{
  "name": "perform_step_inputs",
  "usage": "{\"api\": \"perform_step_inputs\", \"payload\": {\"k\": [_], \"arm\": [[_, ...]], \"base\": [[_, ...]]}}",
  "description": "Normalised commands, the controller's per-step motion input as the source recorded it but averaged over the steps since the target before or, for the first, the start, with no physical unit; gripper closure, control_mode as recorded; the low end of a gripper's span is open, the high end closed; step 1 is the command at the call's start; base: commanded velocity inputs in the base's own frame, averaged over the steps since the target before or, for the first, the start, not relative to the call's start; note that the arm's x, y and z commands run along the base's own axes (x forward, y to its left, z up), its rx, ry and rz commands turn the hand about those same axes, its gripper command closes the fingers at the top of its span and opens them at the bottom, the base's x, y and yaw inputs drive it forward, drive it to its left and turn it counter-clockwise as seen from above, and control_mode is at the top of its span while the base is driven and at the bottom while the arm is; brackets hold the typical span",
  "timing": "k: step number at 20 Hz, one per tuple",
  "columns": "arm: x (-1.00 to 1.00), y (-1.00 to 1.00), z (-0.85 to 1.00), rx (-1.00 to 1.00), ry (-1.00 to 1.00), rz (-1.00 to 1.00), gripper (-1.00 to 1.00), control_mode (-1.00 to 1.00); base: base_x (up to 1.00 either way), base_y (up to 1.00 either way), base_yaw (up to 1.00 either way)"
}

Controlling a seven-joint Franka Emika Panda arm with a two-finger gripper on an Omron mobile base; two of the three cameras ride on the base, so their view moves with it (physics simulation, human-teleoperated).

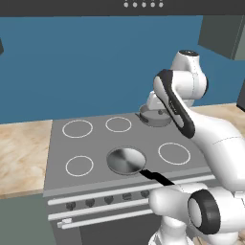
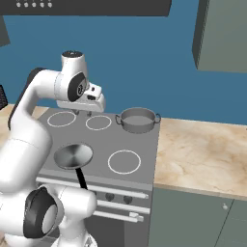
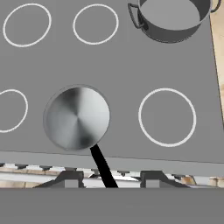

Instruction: Move the pot and pan from the stove into the sink.

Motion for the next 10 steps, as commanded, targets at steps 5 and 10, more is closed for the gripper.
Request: {"api": "perform_step_inputs", "payload": {"k": [5, 10], "arm": [[-0.32, 0.0, 0.0, 0.0, -0.07, 0.01, -1.0, -1.0], [-0.37, 0.0, -0.02, 0.0, -0.03, 0.07, -1.0, -1.0]], "base": [[0.0, 0.0, 0.0], [0.0, 0.0, 0.0]]}}
